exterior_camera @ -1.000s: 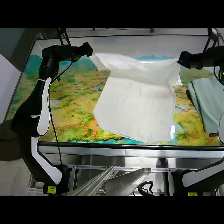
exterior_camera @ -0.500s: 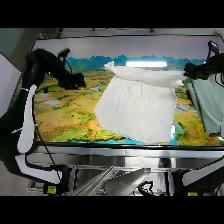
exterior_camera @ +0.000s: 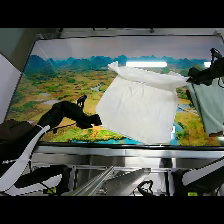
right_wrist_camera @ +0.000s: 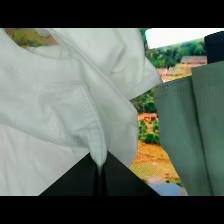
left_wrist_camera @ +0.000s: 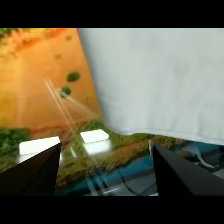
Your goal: Fold the shirts.
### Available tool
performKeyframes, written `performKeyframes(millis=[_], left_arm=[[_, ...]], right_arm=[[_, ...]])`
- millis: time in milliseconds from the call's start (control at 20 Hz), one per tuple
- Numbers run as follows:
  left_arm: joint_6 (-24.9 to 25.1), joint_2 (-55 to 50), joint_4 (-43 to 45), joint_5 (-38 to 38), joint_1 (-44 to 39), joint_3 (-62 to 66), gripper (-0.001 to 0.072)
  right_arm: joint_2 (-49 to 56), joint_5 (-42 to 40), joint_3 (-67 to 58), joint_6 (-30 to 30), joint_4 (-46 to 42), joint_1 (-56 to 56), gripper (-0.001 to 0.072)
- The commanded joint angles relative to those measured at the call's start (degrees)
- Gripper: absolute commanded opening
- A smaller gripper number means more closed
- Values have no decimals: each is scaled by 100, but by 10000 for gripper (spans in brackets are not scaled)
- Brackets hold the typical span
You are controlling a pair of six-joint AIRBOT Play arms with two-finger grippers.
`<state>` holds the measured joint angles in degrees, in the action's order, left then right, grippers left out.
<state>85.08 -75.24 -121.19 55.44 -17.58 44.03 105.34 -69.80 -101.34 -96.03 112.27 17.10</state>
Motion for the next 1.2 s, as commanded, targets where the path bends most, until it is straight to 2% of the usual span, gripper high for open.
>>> performKeyframes(millis=[0, 200, 250, 300, 350, 450, 600, 800, 900, 1000, 1050, 1150], left_arm=[[-7, -90, -649, -975, -160, -433, 616], [-9, -363, -643, -1408, -160, -105, 598], [-9, -444, -640, -1513, -160, 98, 531], [0, -538, -616, -1609, -160, 321, 201], [55, -660, -586, -1714, -160, 595, 19], [323, -979, -557, -1751, -81, 1207, 17], [339, -1539, 286, -1445, 555, 2492, 17], [337, -2476, 463, -654, 1711, 4688, 17], [337, -2970, 457, -273, 2063, 5737, 17], [337, -3456, 448, 46, 2197, 6625, 17], [339, -3703, 446, 142, 2194, 7005, 17], [339, -4096, 435, 243, 2103, 7525, 18]], right_arm=[[4, -79, 2, -122, 0, 7, 22], [4, -74, 2, -129, -2, 7, 22], [4, -81, 2, -142, -2, 7, 22], [0, -109, 2, -164, -4, 7, 22], [-11, -203, 2, -162, -24, 7, 22], [-59, -595, 9, 39, -350, 7, 21], [-579, -1198, 533, 297, -1130, -13, 21], [-2393, -1174, 2861, 455, -992, -345, 22], [-3497, -822, 4286, 695, -411, -776, 22], [-4330, -92, 5386, 1246, -201, -1193, 22], [-4568, 256, 5718, 1482, -83, -1307, 22], [-4752, 879, 5993, 1530, 321, -1364, 22]])
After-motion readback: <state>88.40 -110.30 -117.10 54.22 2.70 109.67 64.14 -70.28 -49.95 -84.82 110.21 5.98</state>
